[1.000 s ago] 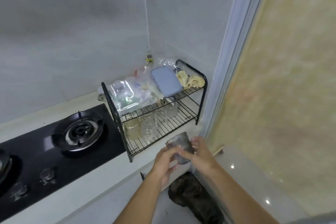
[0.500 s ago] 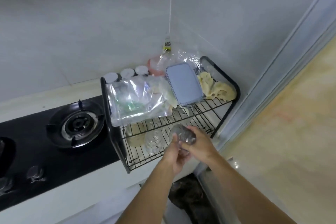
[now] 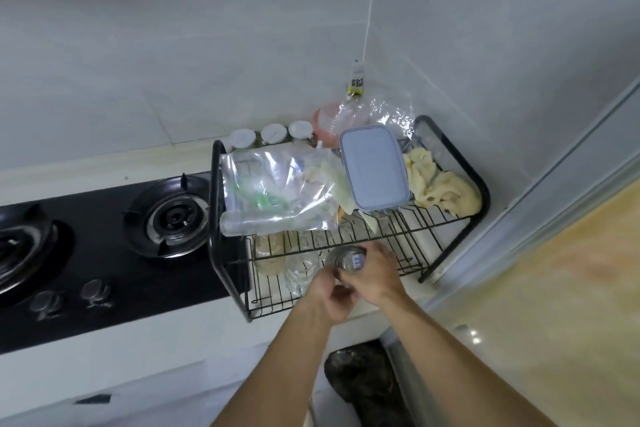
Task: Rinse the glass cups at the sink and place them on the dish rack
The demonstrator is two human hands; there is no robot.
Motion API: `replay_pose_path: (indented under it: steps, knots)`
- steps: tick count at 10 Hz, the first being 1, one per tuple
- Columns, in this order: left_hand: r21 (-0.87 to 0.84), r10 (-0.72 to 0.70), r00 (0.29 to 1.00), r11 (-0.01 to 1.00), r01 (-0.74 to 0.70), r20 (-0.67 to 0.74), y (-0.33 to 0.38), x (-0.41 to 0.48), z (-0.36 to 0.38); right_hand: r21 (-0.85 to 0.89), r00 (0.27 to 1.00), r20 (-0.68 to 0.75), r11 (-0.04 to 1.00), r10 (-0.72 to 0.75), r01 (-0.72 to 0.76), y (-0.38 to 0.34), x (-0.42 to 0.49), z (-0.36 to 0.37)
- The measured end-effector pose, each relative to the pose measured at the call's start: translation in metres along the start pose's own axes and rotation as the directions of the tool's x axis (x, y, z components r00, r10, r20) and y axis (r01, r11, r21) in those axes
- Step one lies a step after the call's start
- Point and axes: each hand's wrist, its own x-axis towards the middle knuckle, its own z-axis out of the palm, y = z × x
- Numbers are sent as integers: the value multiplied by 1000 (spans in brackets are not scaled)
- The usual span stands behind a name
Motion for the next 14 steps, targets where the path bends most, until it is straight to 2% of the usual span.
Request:
replay_pose_path:
  steps: [2, 3, 4, 6, 8, 10, 11, 12, 13, 14]
  knots:
    - [-22, 58, 998, 998, -58, -11, 1, -2, 0, -32, 998, 59, 999, -19, 21, 3, 16, 16]
    - [-35, 61, 998, 998, -61, -4, 1, -2, -2, -32, 998, 52, 999, -38, 40, 28, 45, 39]
    - [2, 81, 997, 997, -81, 9, 0, 0, -6, -16, 997, 39, 997, -70, 70, 22, 35, 31]
    - [89, 129, 991, 988, -126, -29, -1, 3, -10, 86, 995, 80, 995, -55, 48, 13, 13, 14]
    - [213, 218, 975, 956, -203, -47, -9, -1, -10, 113, 993, 100, 992, -68, 57, 9, -1, 5]
    - [424, 328, 943, 863, -276, -53, -17, 0, -11, 128, 988, 105, 986, -117, 103, 7, -13, -5]
    - [557, 401, 916, 763, -327, -12, -21, -8, -13, 133, 981, 125, 982, -151, 134, 9, -21, -12]
    - [732, 486, 872, 575, -365, 53, -23, -23, -15, 100, 964, 163, 975, -211, 197, 12, -30, -21]
    - [902, 591, 797, 268, -340, 125, -27, -40, -23, 93, 944, 206, 966, -257, 242, 19, -37, -25]
    - [978, 665, 724, -49, -202, 182, -38, -61, -41, 39, 925, 249, 957, -288, 287, 27, -49, -27]
